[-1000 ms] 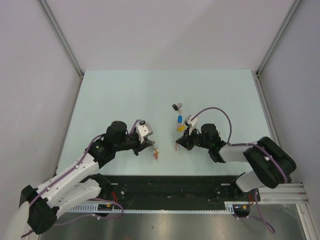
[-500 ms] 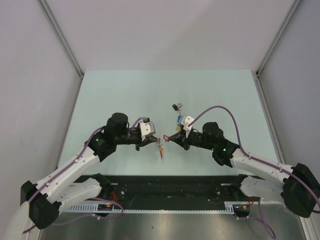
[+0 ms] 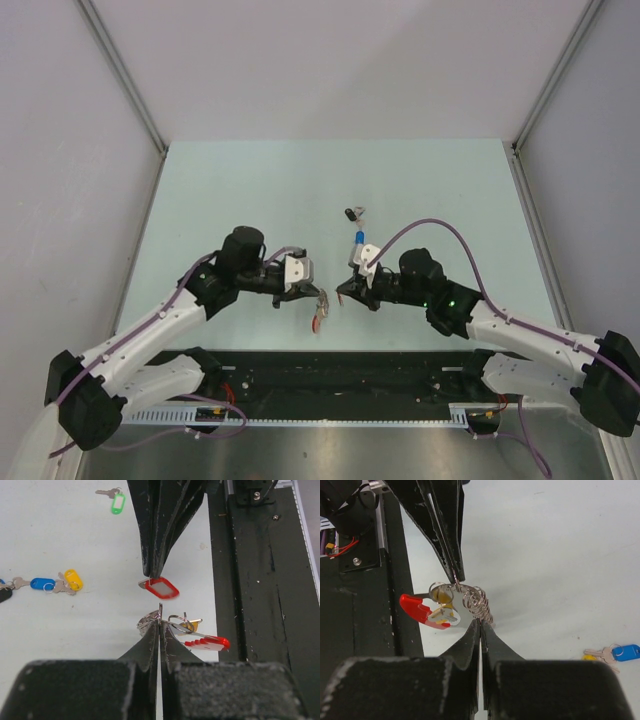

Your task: Put the keys on the keyring

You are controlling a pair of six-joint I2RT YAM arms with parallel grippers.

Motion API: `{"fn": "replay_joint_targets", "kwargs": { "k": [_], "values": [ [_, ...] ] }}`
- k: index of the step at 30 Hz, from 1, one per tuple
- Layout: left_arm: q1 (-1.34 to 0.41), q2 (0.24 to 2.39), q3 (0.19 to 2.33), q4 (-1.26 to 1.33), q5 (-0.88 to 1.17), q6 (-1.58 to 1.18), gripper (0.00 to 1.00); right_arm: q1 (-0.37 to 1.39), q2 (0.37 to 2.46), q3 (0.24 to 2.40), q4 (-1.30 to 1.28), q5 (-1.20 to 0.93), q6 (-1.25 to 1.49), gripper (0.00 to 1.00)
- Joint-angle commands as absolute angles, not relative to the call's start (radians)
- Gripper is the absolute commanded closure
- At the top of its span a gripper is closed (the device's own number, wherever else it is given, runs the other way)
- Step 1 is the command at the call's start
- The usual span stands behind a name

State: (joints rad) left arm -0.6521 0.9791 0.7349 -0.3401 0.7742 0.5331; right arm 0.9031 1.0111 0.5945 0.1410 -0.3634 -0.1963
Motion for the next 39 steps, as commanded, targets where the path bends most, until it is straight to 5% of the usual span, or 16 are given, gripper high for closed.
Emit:
{"fn": "replay_joint_targets", "kwargs": {
  "k": [1,39],
  "values": [
    [-0.663,0.979,0.715,-0.318,0.838,0.601,1.00,0.919,0.983,0.641,0.135,-0.354,-0.215,1.00],
    [-0.693,0.983,0.696,-0.293,0.816,0.591,1.00,1.005,1.042,0.635,0.176,-0.310,-0.261,1.00]
  ]
}}
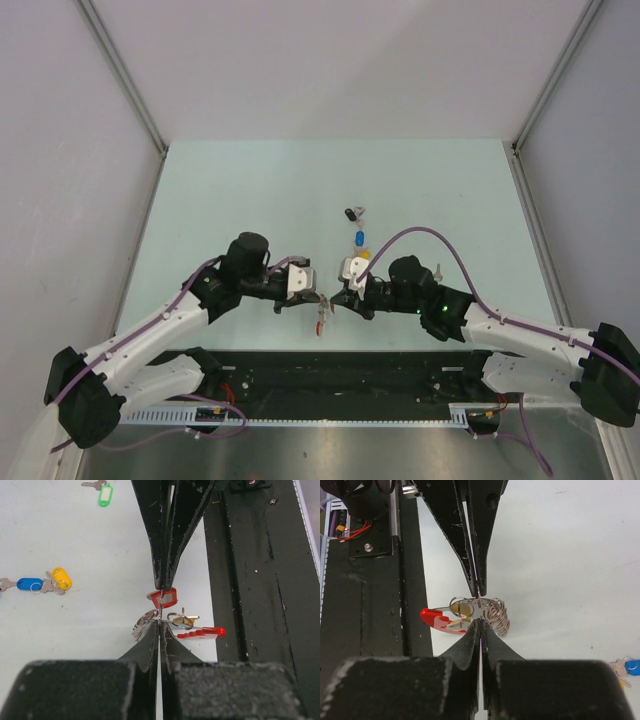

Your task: Put the keys on the keyring

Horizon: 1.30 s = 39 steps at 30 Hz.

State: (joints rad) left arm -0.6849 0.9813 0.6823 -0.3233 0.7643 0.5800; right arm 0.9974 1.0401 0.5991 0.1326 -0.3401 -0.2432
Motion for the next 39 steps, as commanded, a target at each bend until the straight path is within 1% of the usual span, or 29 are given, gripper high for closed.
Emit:
{"fn": "replay_joint_targets", "kwargs": {
  "k": [1,39],
  "values": [
    [-0.692,0.982,0.696,-0.293,0.819,0.591,1.00,1.008,1.042,0.637,0.178,-0.308,-0.261,1.00],
    [-0.692,0.988,0.698,-0.278,0.815,0.563,1.00,1.009,1.057,0.638,0.201,-0.339,-0.253,1.00]
  ]
}}
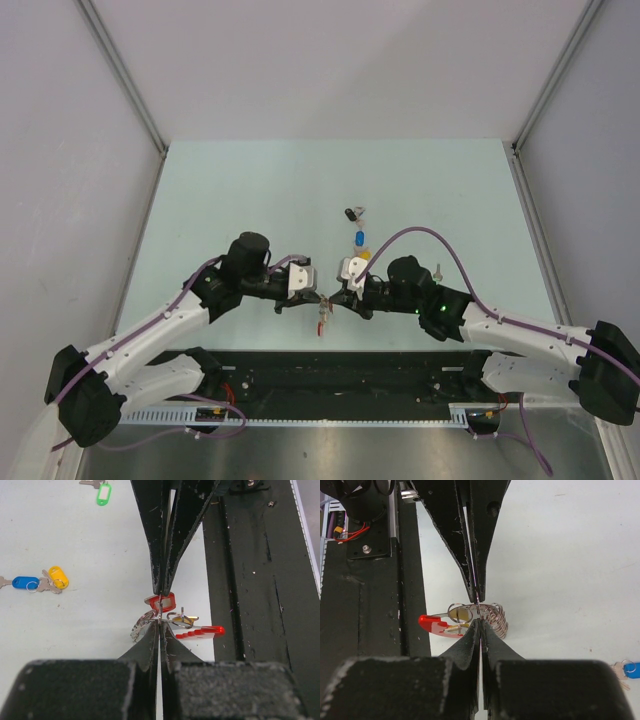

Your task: Put the keys on the keyring

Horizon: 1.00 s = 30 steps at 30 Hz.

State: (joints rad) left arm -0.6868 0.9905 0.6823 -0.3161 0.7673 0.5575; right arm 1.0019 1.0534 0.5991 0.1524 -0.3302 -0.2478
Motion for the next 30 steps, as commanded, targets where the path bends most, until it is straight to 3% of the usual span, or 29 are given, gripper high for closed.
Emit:
{"fn": "replay_joint_targets", "kwargs": {
  "k": [1,30],
  "values": [
    [-0.692,0.989,0.698,-0.278,0.815,0.564,1.00,1.011,1.057,0.638,0.204,-0.342,-0.253,1.00],
    [-0.693,0.982,0.690,-0.262,0.782,0.554,1.00,1.015,1.052,0.638,0.199,-0.307,-0.241,1.00]
  ]
}}
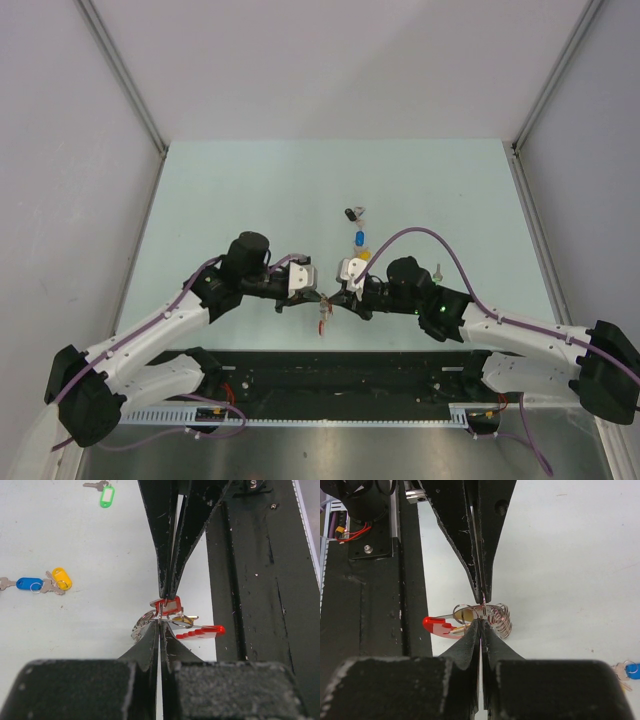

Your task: Put the keys on the keyring

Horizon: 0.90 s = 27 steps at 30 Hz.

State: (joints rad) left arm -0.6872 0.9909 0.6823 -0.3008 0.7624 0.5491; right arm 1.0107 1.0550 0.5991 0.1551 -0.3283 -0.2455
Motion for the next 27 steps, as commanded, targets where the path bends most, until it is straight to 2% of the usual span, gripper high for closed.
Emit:
{"fn": "replay_joint_targets", "kwargs": {
  "k": [1,27],
  "values": [
    [-0.693,0.980,0.692,-0.262,0.784,0.554,1.00,1.015,1.054,0.638,0.199,-0.299,-0.239,1.00],
    [-0.693,0.986,0.689,-0.261,0.776,0.554,1.00,1.015,1.048,0.638,0.202,-0.314,-0.232,1.00]
  ]
}}
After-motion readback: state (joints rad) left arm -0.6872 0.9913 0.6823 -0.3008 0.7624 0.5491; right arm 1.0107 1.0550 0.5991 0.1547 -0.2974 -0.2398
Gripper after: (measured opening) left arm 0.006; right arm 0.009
